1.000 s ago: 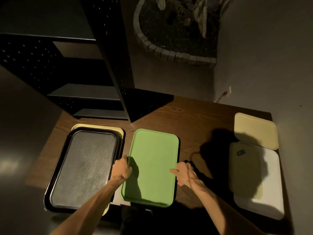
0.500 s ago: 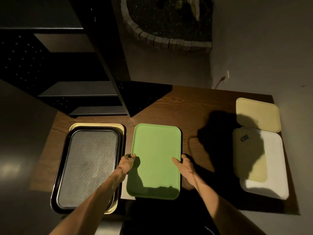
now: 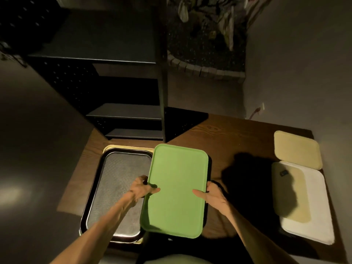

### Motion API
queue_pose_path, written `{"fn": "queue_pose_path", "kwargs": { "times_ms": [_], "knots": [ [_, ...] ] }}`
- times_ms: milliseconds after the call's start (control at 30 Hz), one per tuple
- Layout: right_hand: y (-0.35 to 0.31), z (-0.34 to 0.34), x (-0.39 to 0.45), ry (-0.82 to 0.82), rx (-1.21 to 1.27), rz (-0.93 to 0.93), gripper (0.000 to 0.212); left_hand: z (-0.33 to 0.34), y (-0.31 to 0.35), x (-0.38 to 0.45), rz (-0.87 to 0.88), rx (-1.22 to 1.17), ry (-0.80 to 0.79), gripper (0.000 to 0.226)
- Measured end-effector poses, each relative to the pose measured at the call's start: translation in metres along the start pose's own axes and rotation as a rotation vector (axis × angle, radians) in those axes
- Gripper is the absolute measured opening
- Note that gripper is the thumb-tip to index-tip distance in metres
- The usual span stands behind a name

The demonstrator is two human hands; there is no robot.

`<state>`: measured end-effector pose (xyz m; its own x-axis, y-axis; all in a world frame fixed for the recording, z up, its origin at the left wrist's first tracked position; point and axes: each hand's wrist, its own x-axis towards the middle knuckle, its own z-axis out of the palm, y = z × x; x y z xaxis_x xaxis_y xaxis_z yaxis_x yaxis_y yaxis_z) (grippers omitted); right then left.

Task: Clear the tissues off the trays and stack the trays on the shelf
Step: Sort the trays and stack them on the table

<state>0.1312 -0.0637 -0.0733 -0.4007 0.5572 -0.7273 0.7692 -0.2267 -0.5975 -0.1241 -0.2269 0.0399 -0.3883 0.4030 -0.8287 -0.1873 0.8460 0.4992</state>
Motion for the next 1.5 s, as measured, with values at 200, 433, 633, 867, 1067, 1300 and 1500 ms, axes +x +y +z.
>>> {"fn": "queue_pose_path", "kwargs": {
  "times_ms": [200, 433, 633, 867, 1067, 1300, 1500],
  "knots": [
    [-0.012, 0.065, 0.043, -0.083, -0.108, 0.013, 0.139, -0.06, -0.026, -0.01, 0.002, 0.063, 0.185, 0.054],
    [-0.097, 0.128, -0.003, -0.06, -0.192, -0.009, 0.121, -0.12, -0.057, -0.008, -0.006, 0.05, 0.248, 0.029],
    [-0.13, 0.168, -0.021, -0.006, -0.259, 0.007, 0.07, -0.15, -0.078, 0.004, -0.013, 0.165, 0.274, 0.029],
    [-0.134, 0.203, -0.027, 0.081, -0.35, 0.003, 0.058, -0.174, -0.092, 0.02, -0.035, 0.195, 0.269, 0.033],
    [-0.134, 0.212, -0.035, 0.149, -0.338, 0.0, 0.058, -0.18, -0.097, 0.031, -0.022, 0.243, 0.292, 0.034],
    [-0.145, 0.216, -0.038, 0.196, -0.359, 0.02, 0.048, -0.18, -0.103, 0.036, 0.046, 0.394, 0.333, 0.041],
    [-0.153, 0.214, -0.042, 0.229, -0.437, 0.04, 0.048, -0.184, -0.099, 0.035, 0.104, 0.753, 0.377, 0.066]
  ]
}}
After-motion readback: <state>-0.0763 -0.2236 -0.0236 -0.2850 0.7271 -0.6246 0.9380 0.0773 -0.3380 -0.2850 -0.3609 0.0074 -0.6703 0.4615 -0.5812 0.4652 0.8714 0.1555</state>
